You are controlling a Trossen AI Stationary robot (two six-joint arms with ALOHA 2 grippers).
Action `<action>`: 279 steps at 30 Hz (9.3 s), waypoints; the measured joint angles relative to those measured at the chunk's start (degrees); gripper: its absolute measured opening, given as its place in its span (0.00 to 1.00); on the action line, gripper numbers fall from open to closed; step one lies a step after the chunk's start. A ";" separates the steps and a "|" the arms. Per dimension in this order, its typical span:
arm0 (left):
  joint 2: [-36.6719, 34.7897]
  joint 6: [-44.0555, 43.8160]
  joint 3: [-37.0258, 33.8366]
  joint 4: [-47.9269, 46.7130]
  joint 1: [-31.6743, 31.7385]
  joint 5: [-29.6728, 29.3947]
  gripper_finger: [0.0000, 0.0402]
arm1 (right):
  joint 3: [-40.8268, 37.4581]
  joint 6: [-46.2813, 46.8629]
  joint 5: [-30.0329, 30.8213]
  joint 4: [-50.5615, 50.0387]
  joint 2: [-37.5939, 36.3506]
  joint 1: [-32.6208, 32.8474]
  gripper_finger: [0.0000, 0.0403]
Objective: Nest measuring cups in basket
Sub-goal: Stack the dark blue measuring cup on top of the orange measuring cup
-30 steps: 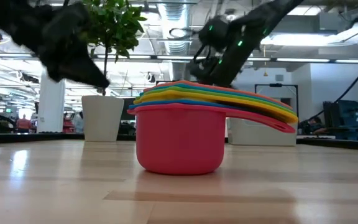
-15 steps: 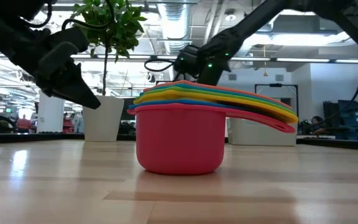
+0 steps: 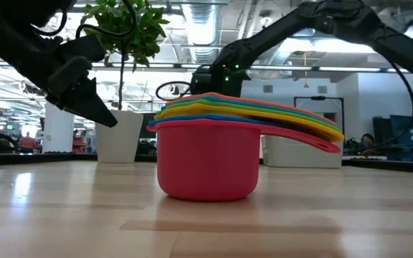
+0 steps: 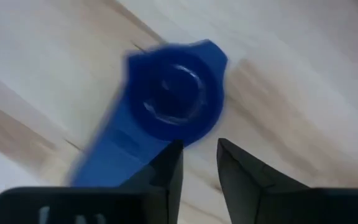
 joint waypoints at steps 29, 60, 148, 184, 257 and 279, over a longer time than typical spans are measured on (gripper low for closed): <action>0.02 2.90 0.02 0.13 3.89 -0.07 0.20 | 1.56 6.65 -9.51 12.96 -1.52 2.81 0.04; 11.66 21.57 10.29 17.97 30.77 19.68 0.20 | -58.37 0.47 14.73 40.62 -48.90 19.19 0.10; 27.98 19.86 34.00 31.10 18.30 9.45 0.02 | -80.99 7.79 41.02 96.00 -48.49 44.52 0.46; 9.20 19.16 33.97 -14.98 -3.84 4.01 0.23 | -68.30 18.40 -28.86 71.53 -45.75 40.98 0.01; 9.44 10.54 30.67 -16.54 -6.56 0.00 0.23 | -36.75 4.37 -8.87 23.96 -24.30 47.06 0.95; 9.44 9.60 30.69 -17.59 -6.56 -0.13 0.23 | -30.63 3.17 2.92 11.47 -27.97 44.66 0.85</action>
